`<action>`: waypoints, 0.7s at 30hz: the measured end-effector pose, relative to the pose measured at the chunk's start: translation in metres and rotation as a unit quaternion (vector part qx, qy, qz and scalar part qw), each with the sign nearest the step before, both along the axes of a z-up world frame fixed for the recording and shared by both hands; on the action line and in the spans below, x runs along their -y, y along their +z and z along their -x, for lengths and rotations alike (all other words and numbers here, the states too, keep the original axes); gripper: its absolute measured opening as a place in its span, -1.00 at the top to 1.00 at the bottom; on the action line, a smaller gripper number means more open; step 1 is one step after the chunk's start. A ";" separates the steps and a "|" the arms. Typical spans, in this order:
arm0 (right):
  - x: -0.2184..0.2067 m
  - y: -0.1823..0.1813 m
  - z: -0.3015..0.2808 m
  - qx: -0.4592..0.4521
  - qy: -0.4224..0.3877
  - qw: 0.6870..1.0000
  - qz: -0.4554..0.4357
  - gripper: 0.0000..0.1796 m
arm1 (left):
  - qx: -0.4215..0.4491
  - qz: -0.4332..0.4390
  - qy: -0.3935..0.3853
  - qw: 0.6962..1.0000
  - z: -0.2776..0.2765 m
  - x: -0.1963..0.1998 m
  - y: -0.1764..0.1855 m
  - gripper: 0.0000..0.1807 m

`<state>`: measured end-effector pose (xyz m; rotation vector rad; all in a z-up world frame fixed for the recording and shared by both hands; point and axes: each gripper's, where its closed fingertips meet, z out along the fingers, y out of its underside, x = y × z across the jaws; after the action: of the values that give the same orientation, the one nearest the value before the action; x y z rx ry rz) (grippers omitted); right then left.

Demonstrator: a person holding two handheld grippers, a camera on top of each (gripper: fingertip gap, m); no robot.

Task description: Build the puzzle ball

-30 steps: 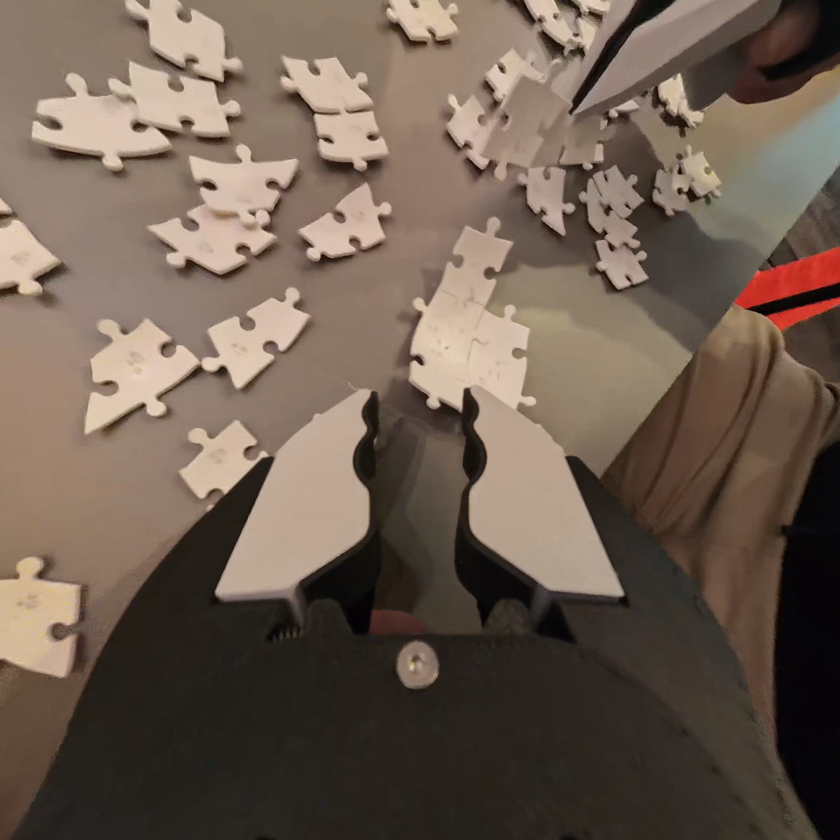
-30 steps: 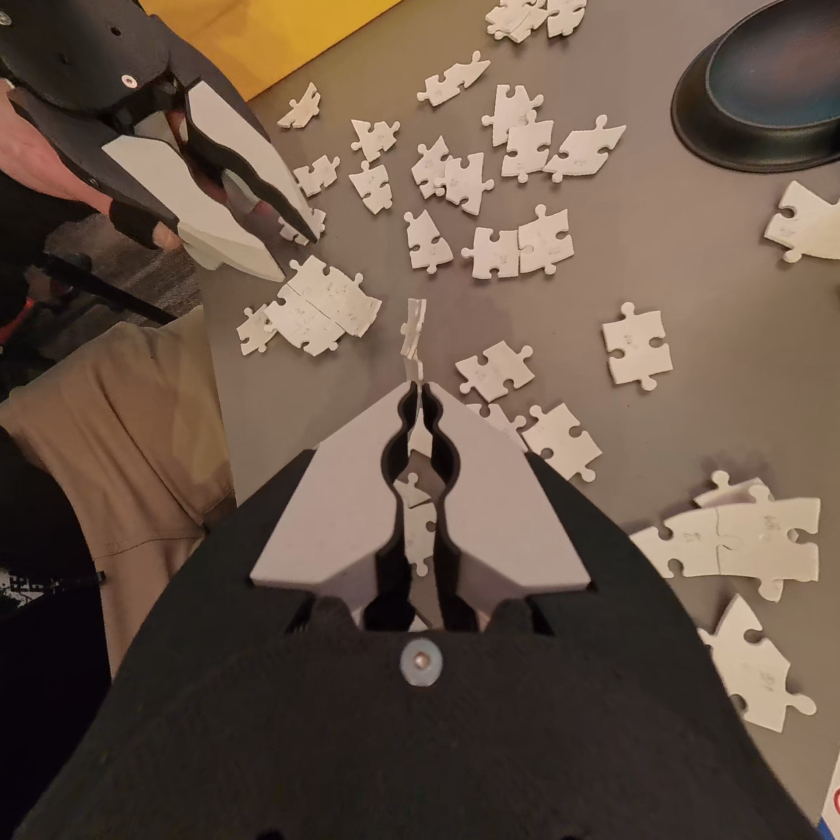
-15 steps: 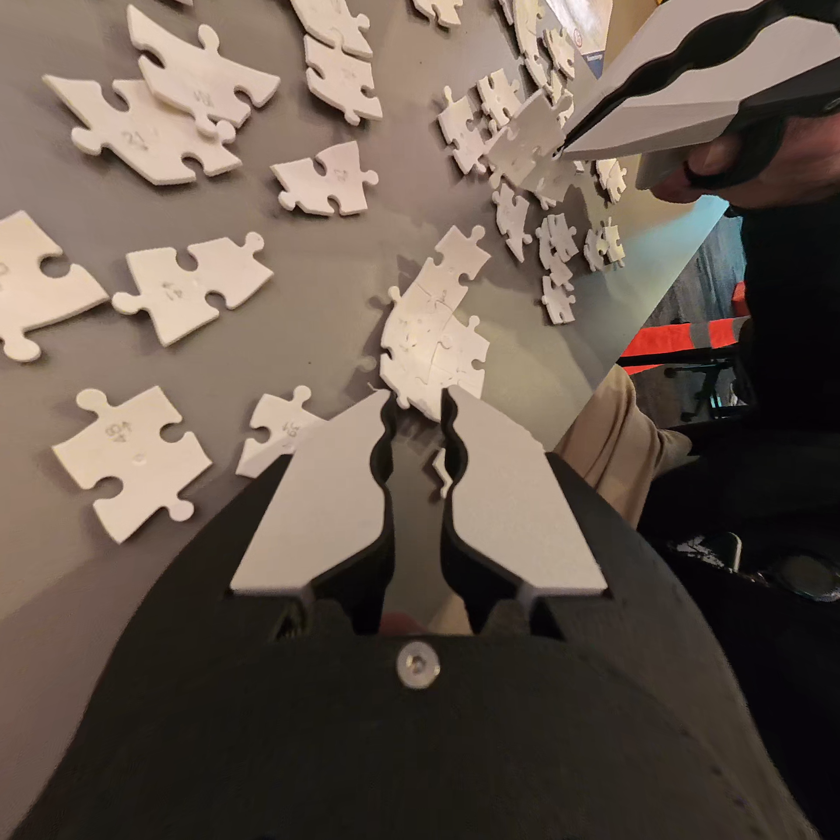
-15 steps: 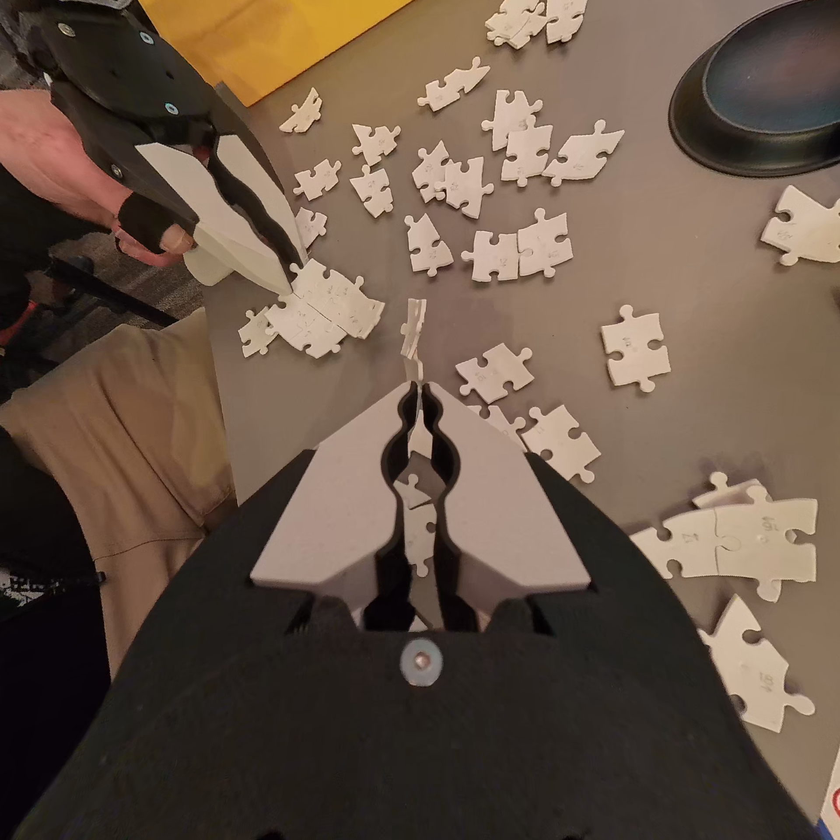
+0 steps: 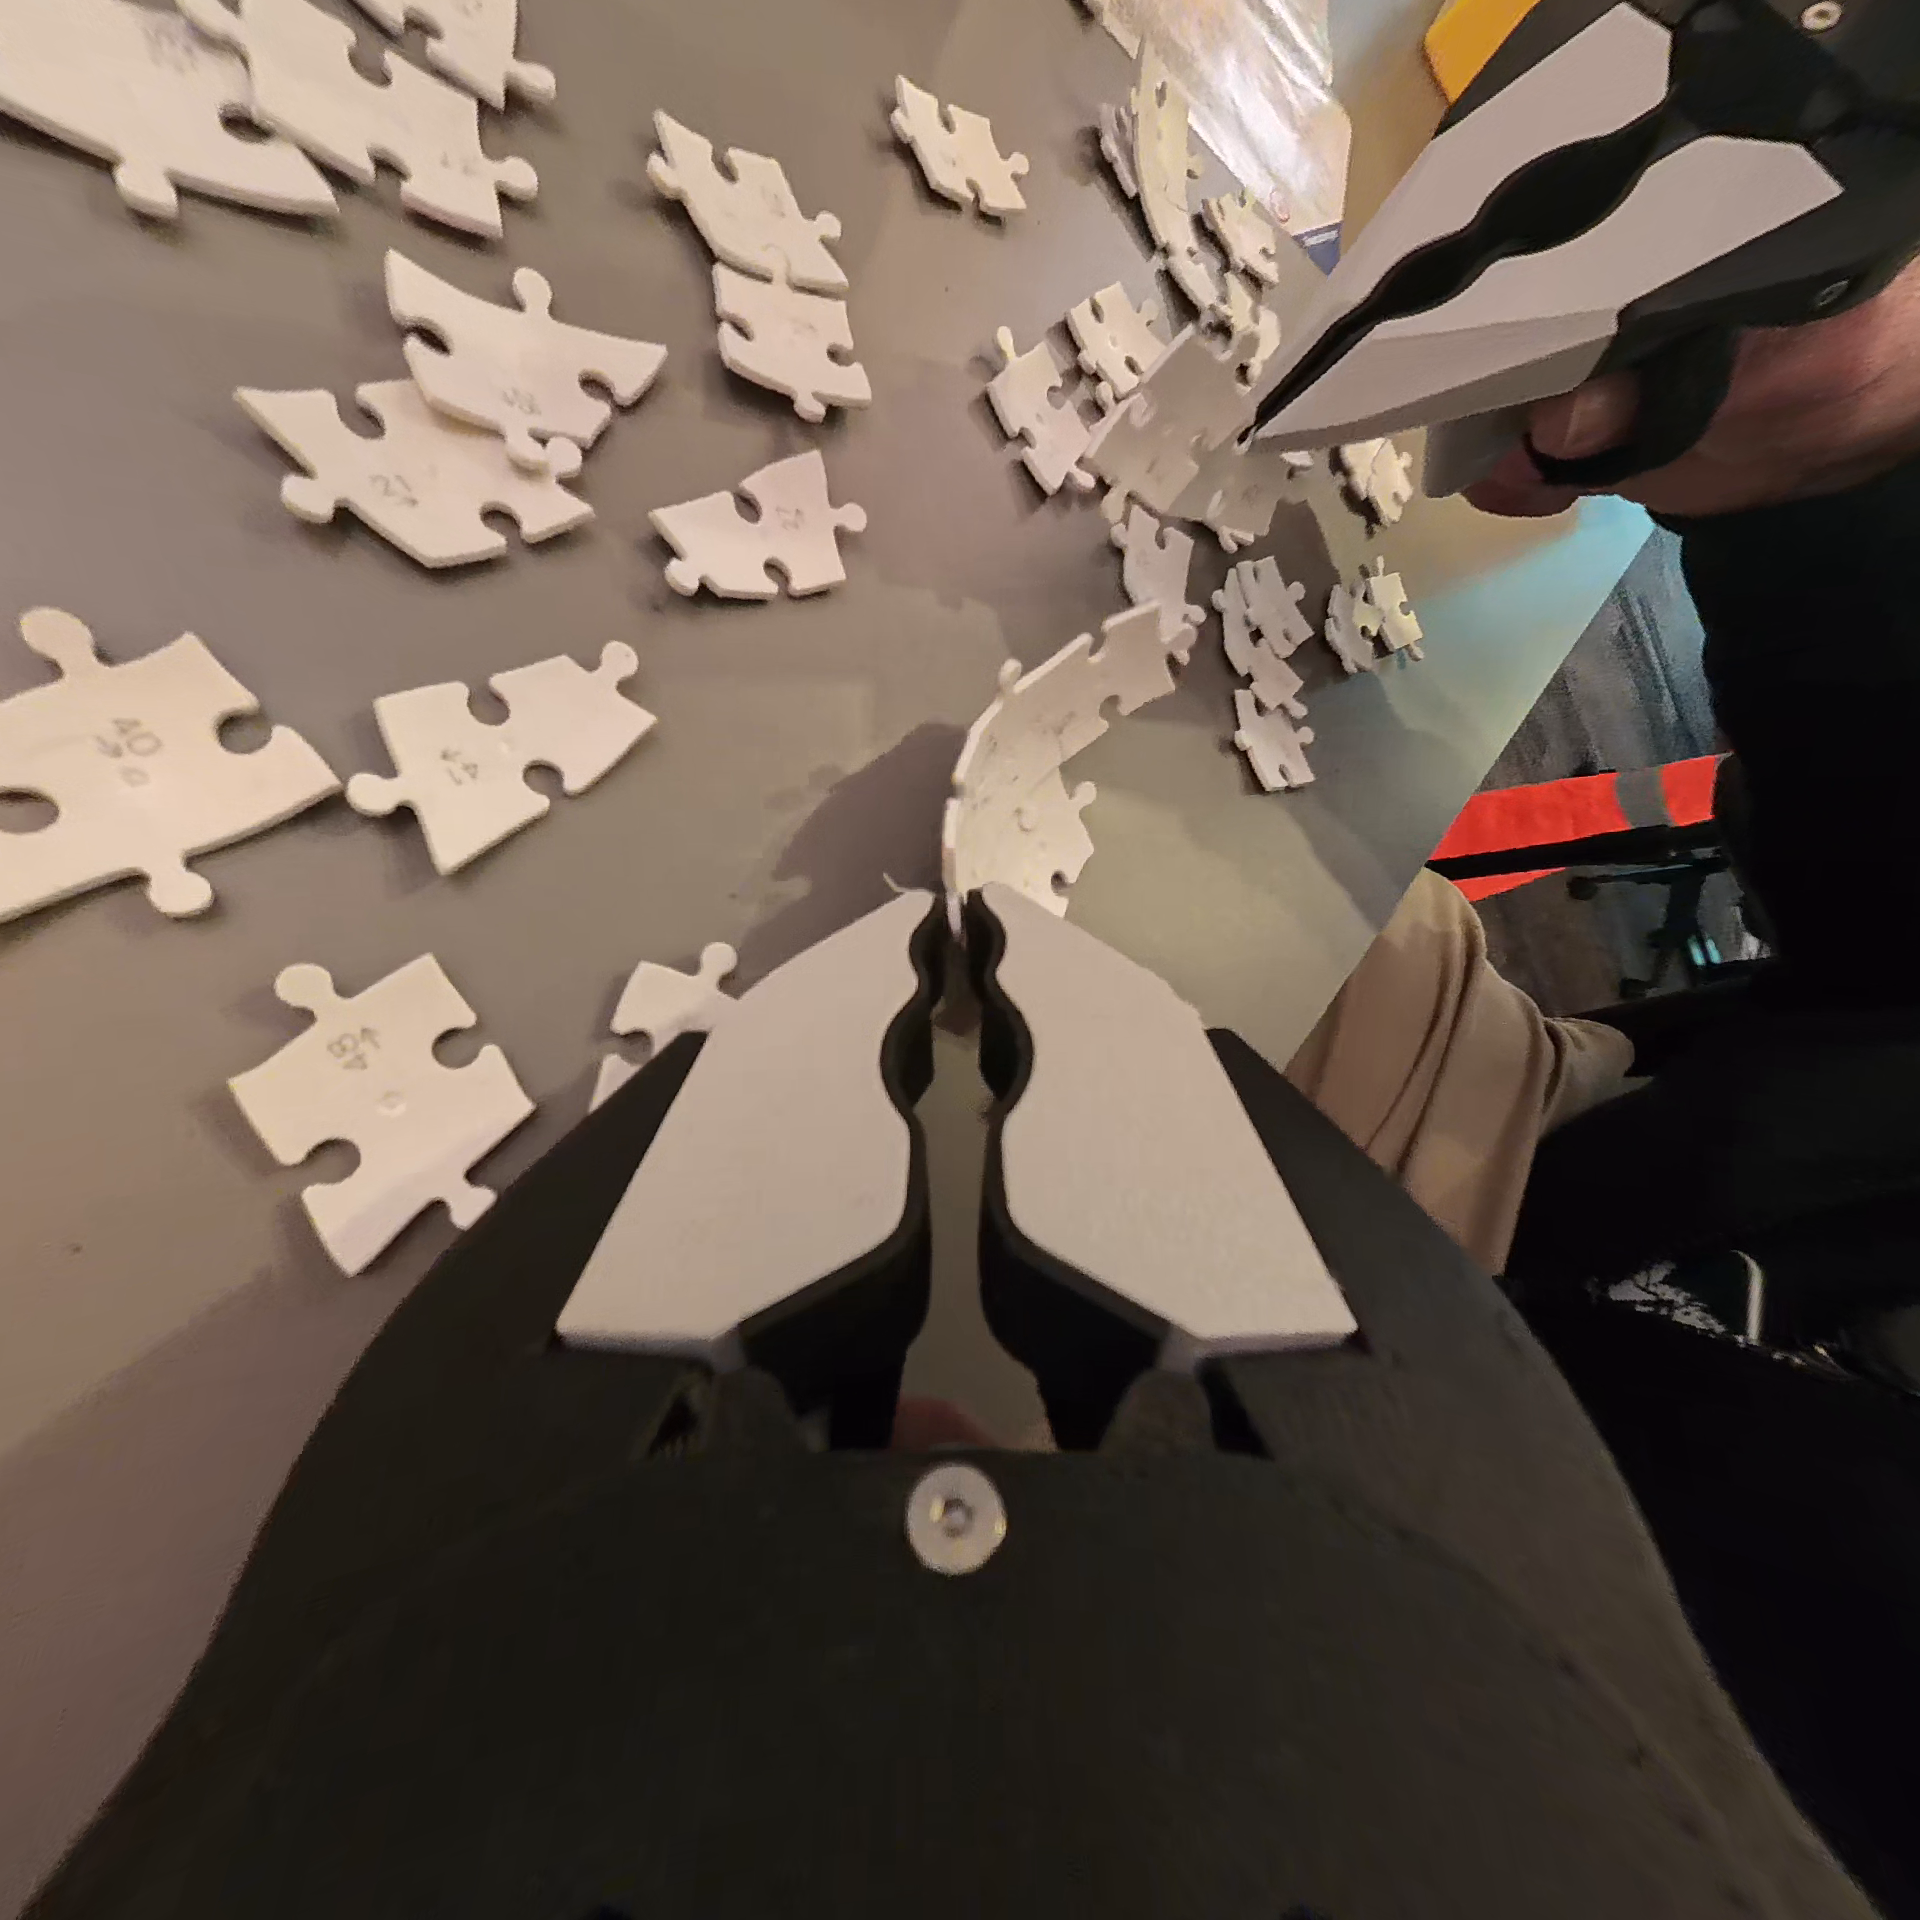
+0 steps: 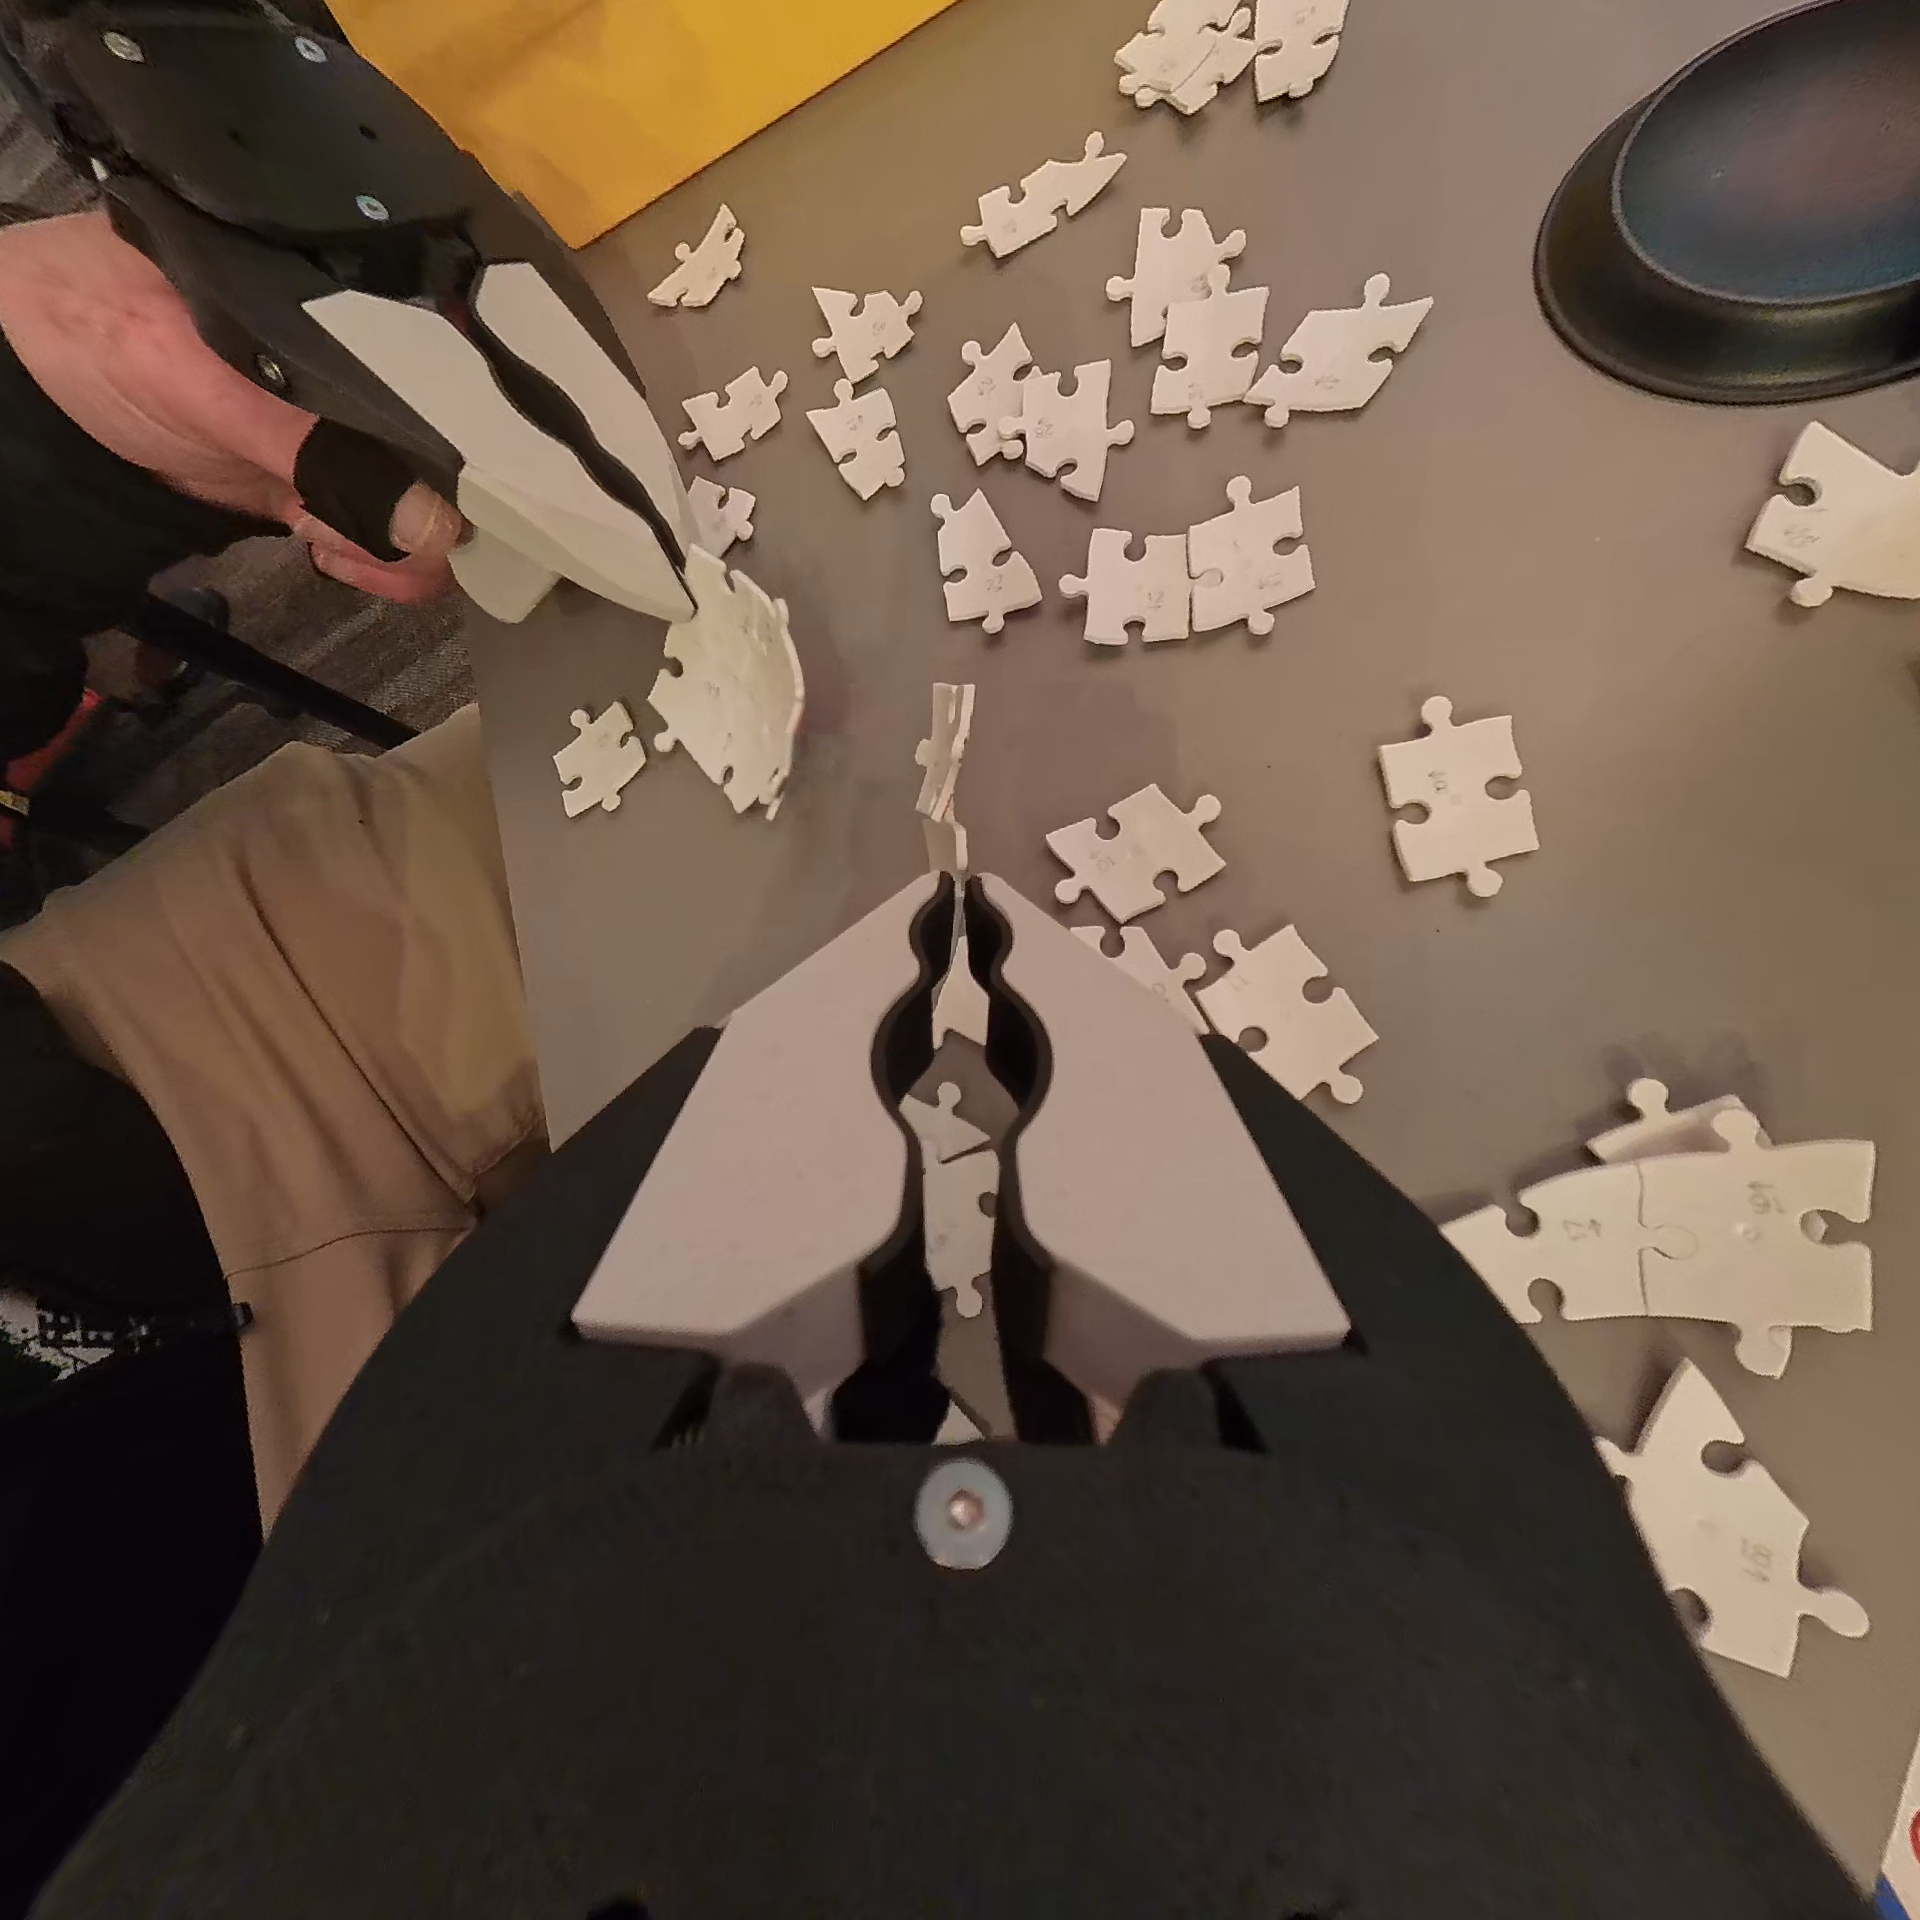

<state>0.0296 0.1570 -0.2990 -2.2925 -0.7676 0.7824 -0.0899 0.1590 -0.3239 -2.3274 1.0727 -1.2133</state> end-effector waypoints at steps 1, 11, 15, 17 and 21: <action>0.000 0.000 0.000 0.000 0.000 1.000 0.000 1.00 | 0.005 -0.008 -0.002 1.000 0.000 -0.001 0.002 0.97; 0.003 -0.002 0.005 -0.001 0.009 1.000 0.006 1.00 | 0.009 -0.047 -0.001 0.999 0.003 -0.009 0.005 0.97; 0.004 -0.002 0.006 0.000 0.011 1.000 0.009 1.00 | 0.012 -0.054 0.004 0.998 0.003 -0.012 0.005 0.97; 0.004 -0.003 0.006 -0.001 0.011 1.000 0.010 1.00 | 0.013 -0.054 0.007 0.998 0.004 -0.013 0.005 0.97; 0.005 -0.003 0.007 -0.002 0.014 1.000 0.013 1.00 | 0.015 -0.052 0.012 0.998 0.005 -0.015 0.005 0.97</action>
<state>0.0228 0.1516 -0.3019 -2.3070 -0.7948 0.8137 -0.0948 0.1738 -0.3191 -2.2295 1.0687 -1.1515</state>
